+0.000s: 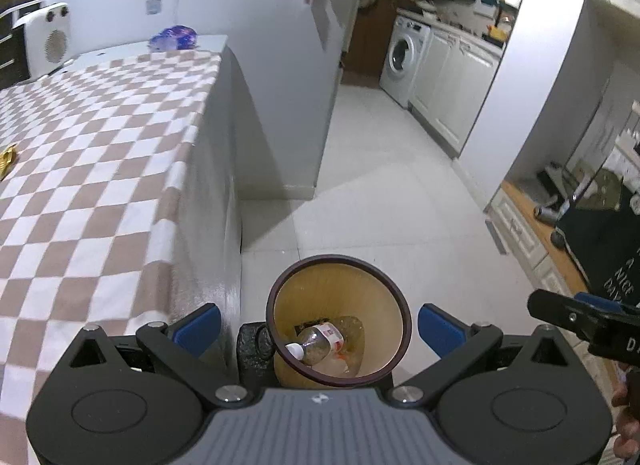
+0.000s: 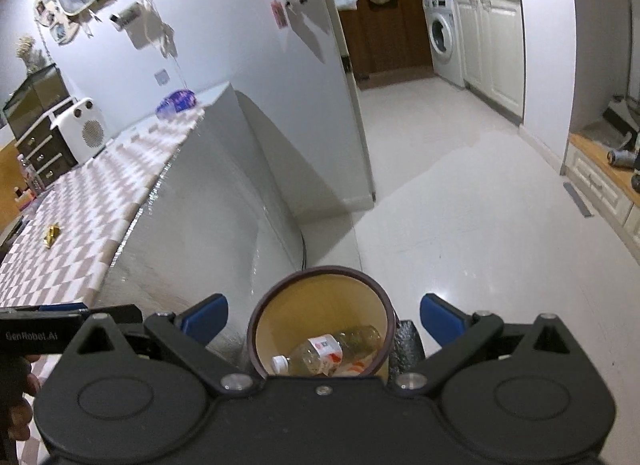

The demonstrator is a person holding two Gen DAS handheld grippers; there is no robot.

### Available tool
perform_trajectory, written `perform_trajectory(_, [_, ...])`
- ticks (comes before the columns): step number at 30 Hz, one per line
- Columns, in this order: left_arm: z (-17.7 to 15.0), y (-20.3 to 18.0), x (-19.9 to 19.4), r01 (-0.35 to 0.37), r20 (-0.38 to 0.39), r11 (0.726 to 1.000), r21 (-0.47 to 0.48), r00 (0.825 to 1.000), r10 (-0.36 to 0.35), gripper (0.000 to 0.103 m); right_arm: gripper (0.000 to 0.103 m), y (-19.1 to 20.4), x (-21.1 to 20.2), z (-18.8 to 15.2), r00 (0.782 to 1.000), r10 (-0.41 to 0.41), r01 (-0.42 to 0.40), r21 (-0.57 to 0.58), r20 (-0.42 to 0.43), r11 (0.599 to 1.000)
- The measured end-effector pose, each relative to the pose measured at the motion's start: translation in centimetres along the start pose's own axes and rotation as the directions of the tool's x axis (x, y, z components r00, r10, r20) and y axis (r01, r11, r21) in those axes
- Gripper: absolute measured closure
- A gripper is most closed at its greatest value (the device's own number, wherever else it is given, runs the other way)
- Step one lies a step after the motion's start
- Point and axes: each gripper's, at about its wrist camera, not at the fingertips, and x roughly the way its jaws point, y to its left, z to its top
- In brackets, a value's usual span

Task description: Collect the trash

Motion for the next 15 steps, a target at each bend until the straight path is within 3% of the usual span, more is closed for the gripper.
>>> perform_trajectory(4, [-1.1,0.7,-1.9,-0.004,0.038,1.000,-0.019,0.999,0.005,0.000,0.000,0.9,-2.0,-0.6,0.999,-0.002,0.004,-0.029,0.047,1.000])
perform_trajectory(15, [-4.4,1.4,-4.9,-0.123,0.133,0.992,-0.020,0.983,0.124,0.000,0.000,2.6,-4.5,-3.7,0.994,-0.044,0.052,-0.077,0.103,0.996])
